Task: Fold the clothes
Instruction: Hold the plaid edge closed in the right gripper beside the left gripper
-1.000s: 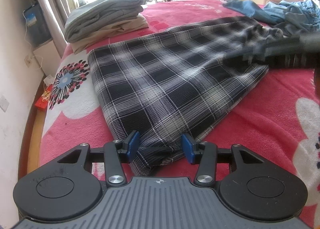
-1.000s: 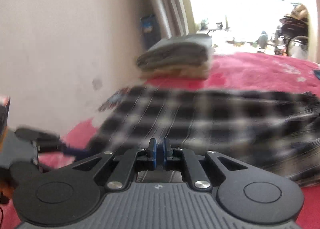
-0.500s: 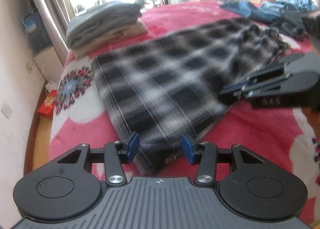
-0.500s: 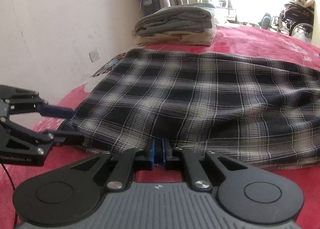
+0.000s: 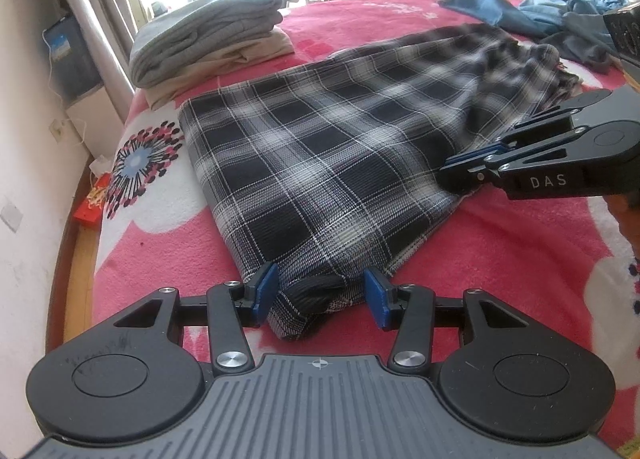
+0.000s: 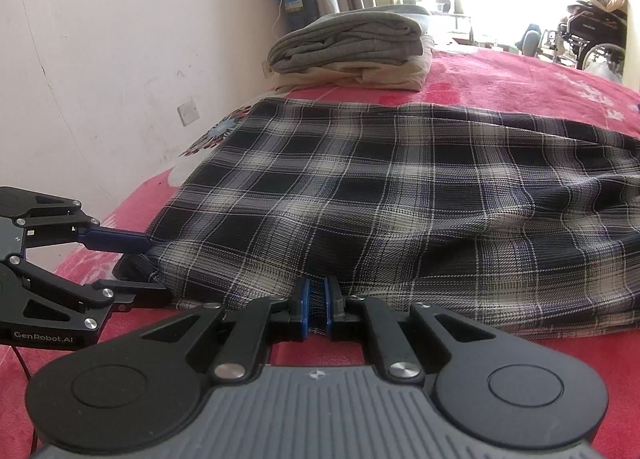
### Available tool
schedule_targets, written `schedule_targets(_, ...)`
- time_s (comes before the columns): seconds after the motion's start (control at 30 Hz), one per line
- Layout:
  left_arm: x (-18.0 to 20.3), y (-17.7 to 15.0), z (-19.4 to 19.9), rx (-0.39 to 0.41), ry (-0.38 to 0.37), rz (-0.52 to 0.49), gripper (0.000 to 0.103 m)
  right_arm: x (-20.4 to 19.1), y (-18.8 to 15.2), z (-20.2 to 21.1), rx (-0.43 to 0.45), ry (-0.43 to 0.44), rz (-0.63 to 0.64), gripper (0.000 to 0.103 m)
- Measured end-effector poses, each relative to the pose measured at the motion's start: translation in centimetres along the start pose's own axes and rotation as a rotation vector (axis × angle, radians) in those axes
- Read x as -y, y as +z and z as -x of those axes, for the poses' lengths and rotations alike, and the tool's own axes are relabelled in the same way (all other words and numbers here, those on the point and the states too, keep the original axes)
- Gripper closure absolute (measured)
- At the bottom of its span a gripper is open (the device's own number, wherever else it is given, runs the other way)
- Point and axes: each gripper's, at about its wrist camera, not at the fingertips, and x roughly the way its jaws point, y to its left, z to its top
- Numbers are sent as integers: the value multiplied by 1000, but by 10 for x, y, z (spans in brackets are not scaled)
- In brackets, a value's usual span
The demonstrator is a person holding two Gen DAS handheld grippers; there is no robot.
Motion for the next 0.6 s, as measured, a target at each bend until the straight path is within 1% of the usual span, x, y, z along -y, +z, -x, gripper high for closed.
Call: schedule_targets(0.6,0,1,0,-1,0,6,56,0,-1,0,0,1,-3,95)
